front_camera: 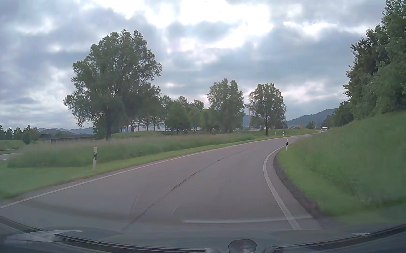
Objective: Follow the waypoints while adhering to traffic rules and regulations
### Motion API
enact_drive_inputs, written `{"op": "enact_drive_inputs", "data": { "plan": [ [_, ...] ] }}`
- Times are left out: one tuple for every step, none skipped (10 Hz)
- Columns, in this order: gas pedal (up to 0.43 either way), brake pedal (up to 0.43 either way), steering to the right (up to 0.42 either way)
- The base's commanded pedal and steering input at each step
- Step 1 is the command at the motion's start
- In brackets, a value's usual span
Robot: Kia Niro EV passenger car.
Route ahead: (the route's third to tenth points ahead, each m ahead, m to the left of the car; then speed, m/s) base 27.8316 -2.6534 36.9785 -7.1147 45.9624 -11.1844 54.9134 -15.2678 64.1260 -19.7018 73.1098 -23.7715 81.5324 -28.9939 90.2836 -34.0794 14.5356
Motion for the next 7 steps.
{"op": "enact_drive_inputs", "data": {
  "plan": [
    [0.0,0.0,0.048],
    [0.0,0.0,0.049],
    [0.0,0.0,0.051],
    [0.0,0.0,0.054],
    [0.0,0.0,0.055],
    [0.0,0.0,0.056],
    [0.0,0.0,0.058]
  ]
}}
